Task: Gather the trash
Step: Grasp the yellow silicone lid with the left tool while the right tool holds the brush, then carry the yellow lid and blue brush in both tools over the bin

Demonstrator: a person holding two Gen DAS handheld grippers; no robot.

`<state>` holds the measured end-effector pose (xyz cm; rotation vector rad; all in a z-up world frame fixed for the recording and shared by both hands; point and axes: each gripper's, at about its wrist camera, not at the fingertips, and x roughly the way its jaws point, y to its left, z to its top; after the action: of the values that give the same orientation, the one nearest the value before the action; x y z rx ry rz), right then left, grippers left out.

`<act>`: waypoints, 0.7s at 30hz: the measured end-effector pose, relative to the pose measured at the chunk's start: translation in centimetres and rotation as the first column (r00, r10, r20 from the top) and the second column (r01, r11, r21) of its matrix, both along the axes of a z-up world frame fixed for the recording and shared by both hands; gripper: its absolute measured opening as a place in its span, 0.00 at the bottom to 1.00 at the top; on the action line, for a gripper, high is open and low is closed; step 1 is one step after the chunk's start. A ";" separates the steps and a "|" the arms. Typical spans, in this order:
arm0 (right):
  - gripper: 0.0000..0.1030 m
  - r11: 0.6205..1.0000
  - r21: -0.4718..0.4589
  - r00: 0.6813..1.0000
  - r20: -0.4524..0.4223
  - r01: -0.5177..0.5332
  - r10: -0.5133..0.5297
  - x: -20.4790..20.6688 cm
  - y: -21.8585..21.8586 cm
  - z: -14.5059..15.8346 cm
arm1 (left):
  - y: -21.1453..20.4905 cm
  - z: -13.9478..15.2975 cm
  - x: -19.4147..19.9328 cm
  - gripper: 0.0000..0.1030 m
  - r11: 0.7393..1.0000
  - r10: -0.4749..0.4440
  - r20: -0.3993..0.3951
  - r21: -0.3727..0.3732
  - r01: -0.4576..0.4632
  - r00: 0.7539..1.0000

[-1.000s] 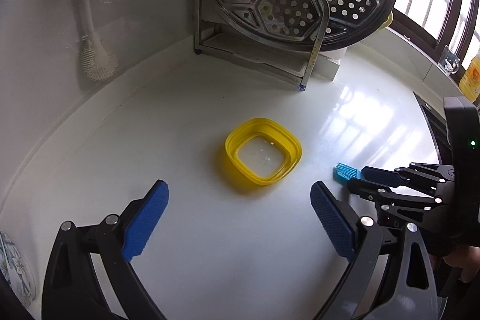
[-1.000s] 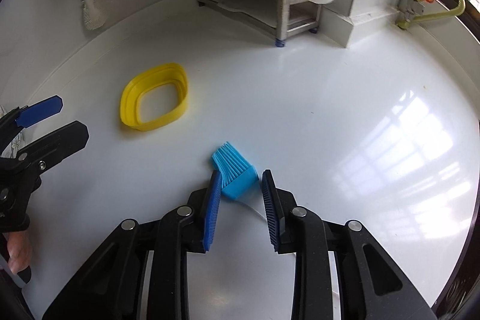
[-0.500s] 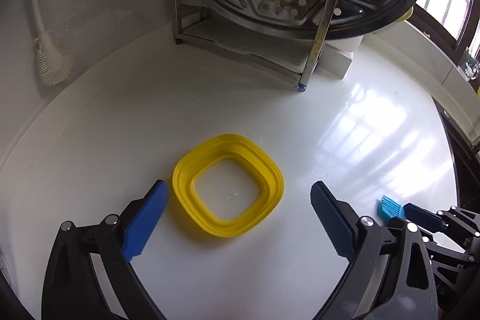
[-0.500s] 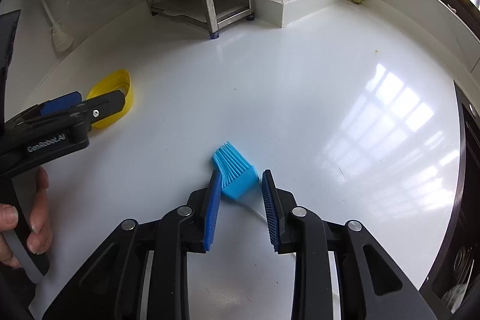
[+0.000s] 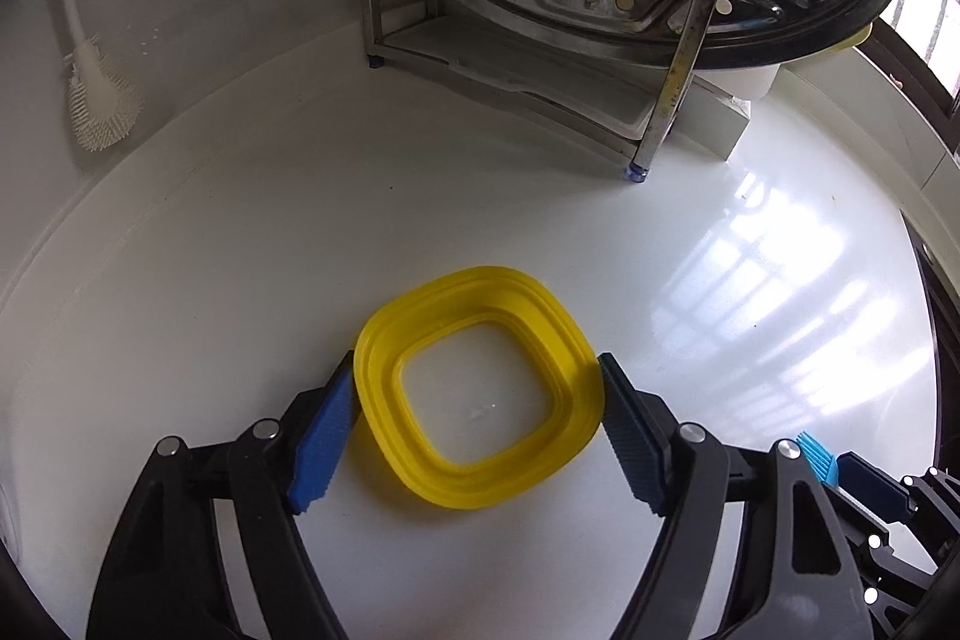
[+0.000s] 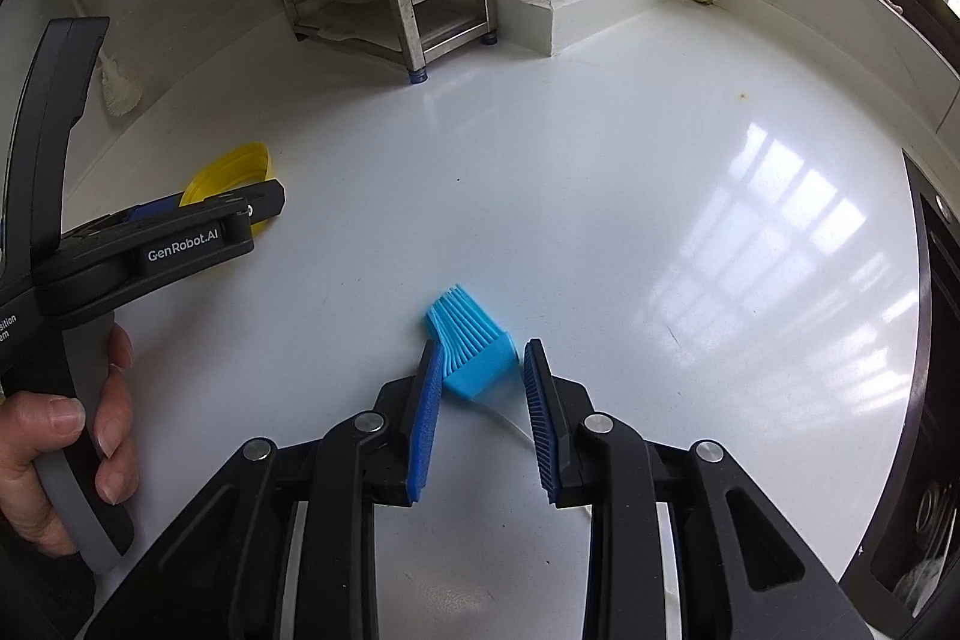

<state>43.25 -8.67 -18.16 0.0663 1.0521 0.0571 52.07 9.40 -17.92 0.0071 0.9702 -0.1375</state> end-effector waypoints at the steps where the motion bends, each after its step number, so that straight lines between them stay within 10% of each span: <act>1: 0.26 1.000 0.001 1.000 0.000 0.000 0.000 0.0 0.0 0.0 | 0.0 0.1 -0.1 0.70 1.000 -0.001 0.003 0.000 0.001 1.000; 21: 0.25 0.995 0.100 1.000 -0.003 0.021 -0.021 -3.1 -0.1 0.7 | 1.2 2.6 -9.6 0.70 0.991 -0.135 0.027 0.014 0.135 0.990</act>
<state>40.12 -8.74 -17.46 0.1677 1.0500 0.0906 42.49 10.60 -15.36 0.0860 0.9422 -0.2556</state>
